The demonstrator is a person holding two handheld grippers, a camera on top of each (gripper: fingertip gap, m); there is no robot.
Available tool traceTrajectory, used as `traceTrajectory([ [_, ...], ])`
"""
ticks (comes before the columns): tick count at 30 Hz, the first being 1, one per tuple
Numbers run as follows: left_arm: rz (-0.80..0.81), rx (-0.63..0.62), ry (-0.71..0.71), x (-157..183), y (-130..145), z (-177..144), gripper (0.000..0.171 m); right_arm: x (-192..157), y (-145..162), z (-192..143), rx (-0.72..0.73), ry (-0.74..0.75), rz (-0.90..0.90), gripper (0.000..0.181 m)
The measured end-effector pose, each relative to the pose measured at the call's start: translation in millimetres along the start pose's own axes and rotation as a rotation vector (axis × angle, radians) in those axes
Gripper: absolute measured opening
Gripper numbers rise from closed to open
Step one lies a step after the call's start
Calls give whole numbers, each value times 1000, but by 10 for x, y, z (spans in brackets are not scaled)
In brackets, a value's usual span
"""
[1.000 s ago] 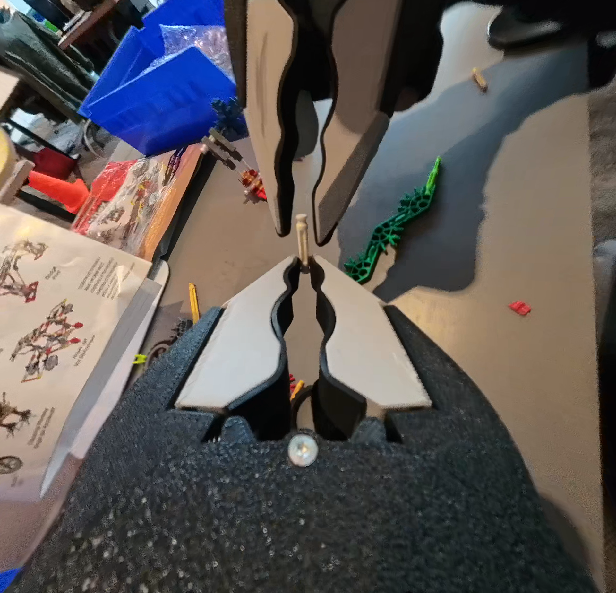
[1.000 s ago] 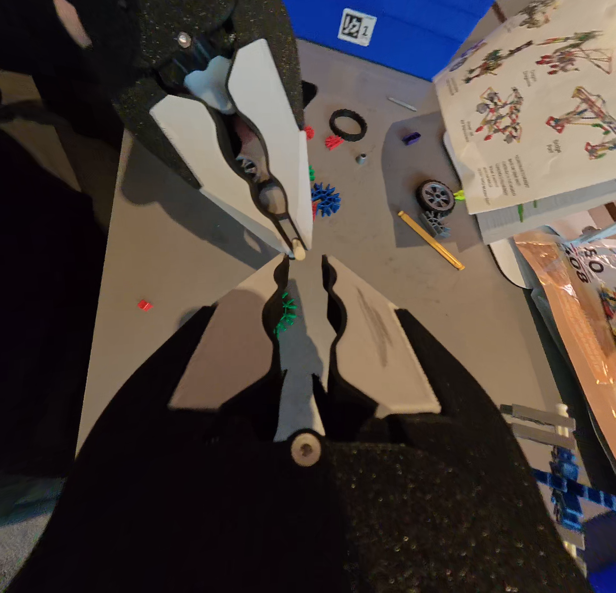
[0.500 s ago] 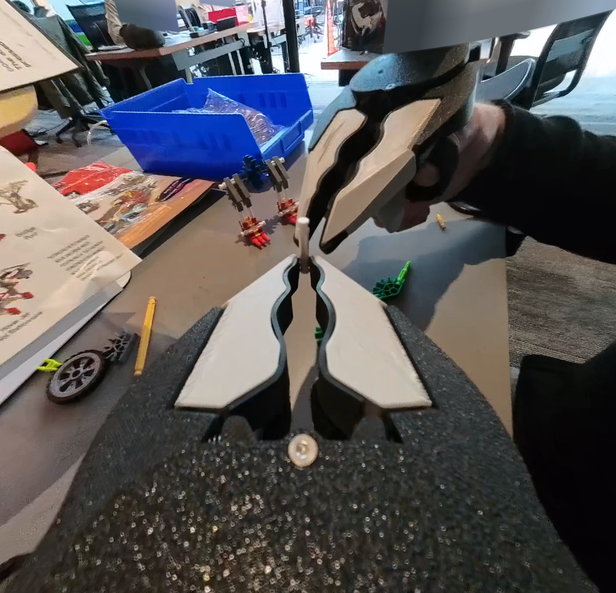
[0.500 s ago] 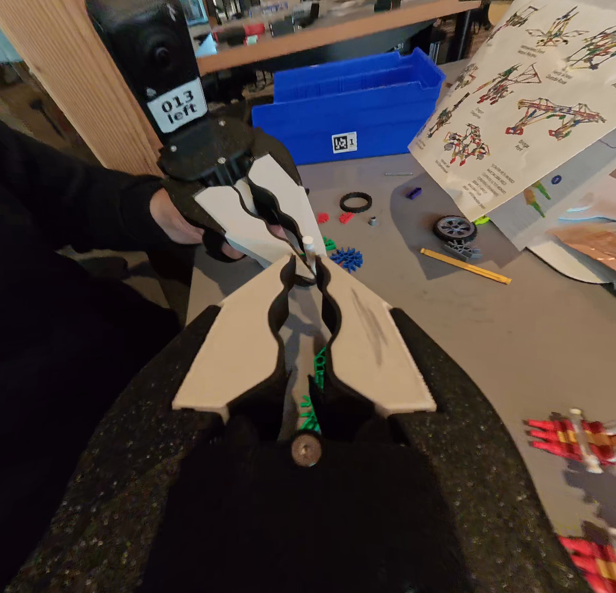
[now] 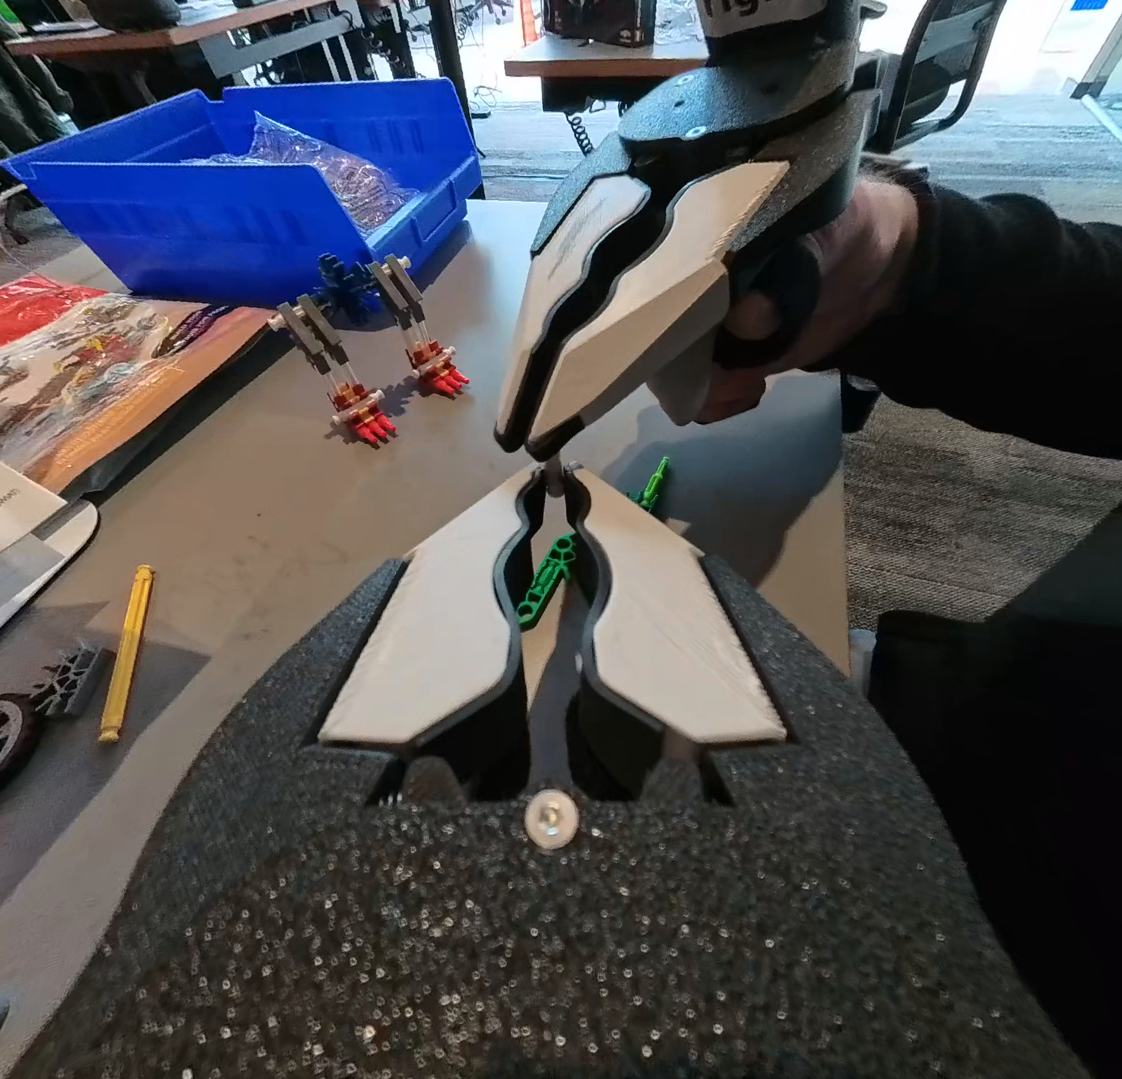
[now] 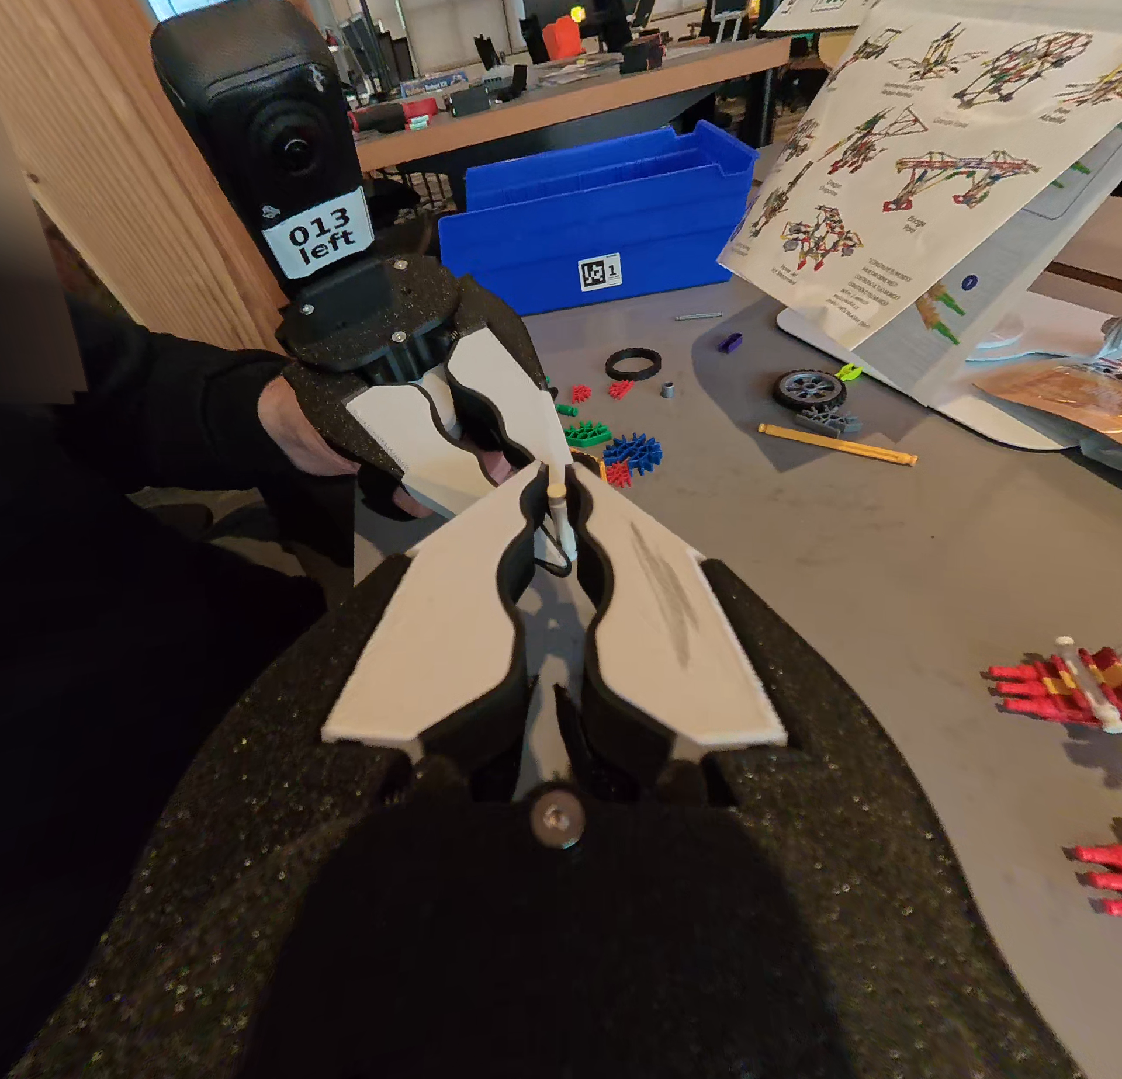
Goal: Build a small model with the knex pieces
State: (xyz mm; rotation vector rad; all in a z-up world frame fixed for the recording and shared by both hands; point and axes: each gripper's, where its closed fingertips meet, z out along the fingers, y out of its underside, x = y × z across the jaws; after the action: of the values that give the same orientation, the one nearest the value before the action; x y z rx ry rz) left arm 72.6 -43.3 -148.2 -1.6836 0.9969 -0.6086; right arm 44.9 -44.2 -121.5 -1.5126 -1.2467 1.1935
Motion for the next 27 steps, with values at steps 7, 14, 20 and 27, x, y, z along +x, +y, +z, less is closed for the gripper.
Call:
traceTrajectory([
  [7,-17,12,-21,-71,-26,-18,5,54,-50,33,-24,-21,1,4],
  [14,-18,19,-53,-165,-15,-84,6,128,-81,81,-36,-42,36,4],
  [20,-50,35,-81,-248,-7,-118,5,180,-95,136,-51,-36,65,10],
  [27,-105,85,-71,-267,-49,-157,5,128,-72,178,-53,-49,73,7],
])
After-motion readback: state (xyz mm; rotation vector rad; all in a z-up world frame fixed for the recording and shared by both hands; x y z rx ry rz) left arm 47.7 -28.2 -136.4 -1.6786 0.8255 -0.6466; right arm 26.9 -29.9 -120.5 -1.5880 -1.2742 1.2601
